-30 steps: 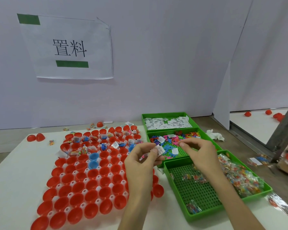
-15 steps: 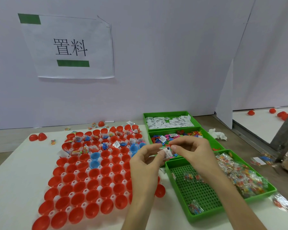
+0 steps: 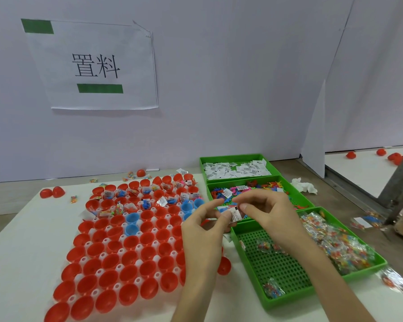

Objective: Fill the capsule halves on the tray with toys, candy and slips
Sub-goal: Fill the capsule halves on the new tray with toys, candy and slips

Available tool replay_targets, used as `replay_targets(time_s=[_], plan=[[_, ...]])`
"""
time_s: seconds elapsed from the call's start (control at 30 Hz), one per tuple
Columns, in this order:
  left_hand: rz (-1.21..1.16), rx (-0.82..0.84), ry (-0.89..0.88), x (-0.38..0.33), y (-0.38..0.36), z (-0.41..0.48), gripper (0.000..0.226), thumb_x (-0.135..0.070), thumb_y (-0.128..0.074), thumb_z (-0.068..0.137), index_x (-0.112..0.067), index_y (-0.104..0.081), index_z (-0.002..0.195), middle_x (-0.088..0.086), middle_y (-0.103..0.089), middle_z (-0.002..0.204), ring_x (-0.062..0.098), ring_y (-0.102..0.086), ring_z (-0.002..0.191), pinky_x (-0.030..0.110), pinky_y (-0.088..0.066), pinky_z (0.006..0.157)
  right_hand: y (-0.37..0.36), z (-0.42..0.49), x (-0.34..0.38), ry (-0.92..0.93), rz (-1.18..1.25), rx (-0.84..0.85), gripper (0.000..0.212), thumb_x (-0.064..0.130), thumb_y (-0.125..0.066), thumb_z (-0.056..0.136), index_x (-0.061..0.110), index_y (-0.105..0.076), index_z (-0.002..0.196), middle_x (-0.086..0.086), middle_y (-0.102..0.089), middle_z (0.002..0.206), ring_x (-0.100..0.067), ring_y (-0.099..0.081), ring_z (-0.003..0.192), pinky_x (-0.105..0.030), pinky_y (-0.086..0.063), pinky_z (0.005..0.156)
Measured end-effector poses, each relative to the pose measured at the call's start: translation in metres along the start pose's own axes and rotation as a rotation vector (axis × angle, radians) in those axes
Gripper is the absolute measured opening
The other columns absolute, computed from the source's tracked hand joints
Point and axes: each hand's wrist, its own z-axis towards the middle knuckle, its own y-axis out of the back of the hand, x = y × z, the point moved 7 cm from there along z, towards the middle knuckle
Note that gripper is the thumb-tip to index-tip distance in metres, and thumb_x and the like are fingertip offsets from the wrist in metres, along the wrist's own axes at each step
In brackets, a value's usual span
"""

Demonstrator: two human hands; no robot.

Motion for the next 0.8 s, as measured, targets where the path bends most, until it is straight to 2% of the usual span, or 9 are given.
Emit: replay_targets(time_s=[0.13, 0.23, 0.33, 0.43, 0.6, 0.8], plan=[[-0.014, -0.008, 0.029, 0.002, 0.001, 0.000, 0.020, -0.005, -0.072, 0.084, -0.022, -0.076, 0.093, 0.002, -0.074, 0.077, 0.020, -0.074, 0.072, 0.021, -0.057, 0.062, 0.013, 0.000, 0.004, 0.019, 0.118, -0.117, 0.026, -0.001, -0.075, 0.084, 0.025, -0.078, 0.086, -0.002, -0.077, 0.085, -0.017, -0.073, 0.075, -0.020, -0.056, 0.072], [-0.002, -0.001, 0.031, 0.001, 0.002, 0.000, 0.015, -0.006, -0.073, 0.084, -0.019, -0.077, 0.089, 0.000, -0.076, 0.081, 0.019, -0.075, 0.073, 0.021, -0.057, 0.063, 0.011, -0.003, 0.009, -0.007, 0.201, -0.009, 0.014, 0.013, -0.080, 0.074, 0.020, -0.078, 0.086, -0.006, -0.076, 0.083, -0.016, -0.073, 0.077, -0.019, -0.056, 0.072], [0.036, -0.002, 0.013, 0.000, 0.003, 0.000, 0.010, -0.010, -0.074, 0.084, -0.019, -0.077, 0.087, -0.003, -0.076, 0.080, 0.016, -0.074, 0.072, 0.021, -0.057, 0.063, 0.003, -0.005, 0.012, -0.017, 0.203, 0.103, 0.011, 0.013, -0.081, 0.071, 0.017, -0.077, 0.080, -0.006, -0.075, 0.079, -0.015, -0.072, 0.074, -0.018, -0.055, 0.068], [0.019, 0.003, 0.036, 0.000, 0.002, 0.000, 0.008, -0.011, -0.075, 0.082, -0.018, -0.078, 0.084, 0.000, -0.076, 0.079, 0.017, -0.073, 0.073, 0.021, -0.057, 0.063, -0.002, -0.005, 0.011, -0.005, 0.149, 0.136, 0.010, 0.017, -0.081, 0.069, 0.021, -0.079, 0.078, -0.008, -0.076, 0.081, -0.019, -0.074, 0.078, -0.023, -0.057, 0.071], [-0.114, 0.033, 0.207, 0.010, 0.000, -0.003, 0.008, -0.009, -0.073, 0.082, -0.016, -0.079, 0.081, 0.009, -0.076, 0.087, 0.025, -0.073, 0.082, 0.021, -0.057, 0.065, -0.004, -0.003, 0.010, 0.048, 0.078, 0.147, 0.010, 0.020, -0.081, 0.071, 0.024, -0.078, 0.080, -0.004, -0.077, 0.083, -0.017, -0.074, 0.081, -0.021, -0.056, 0.074], [-0.268, 0.102, 0.398, 0.021, -0.006, -0.004, 0.012, -0.003, -0.065, 0.085, -0.005, -0.076, 0.090, 0.017, -0.075, 0.092, 0.027, -0.073, 0.088, 0.031, -0.057, 0.081, -0.004, -0.005, 0.012, 0.065, 0.123, 0.181, 0.008, 0.014, -0.080, 0.071, 0.016, -0.079, 0.080, -0.004, -0.075, 0.084, -0.014, -0.072, 0.079, -0.018, -0.054, 0.072]])
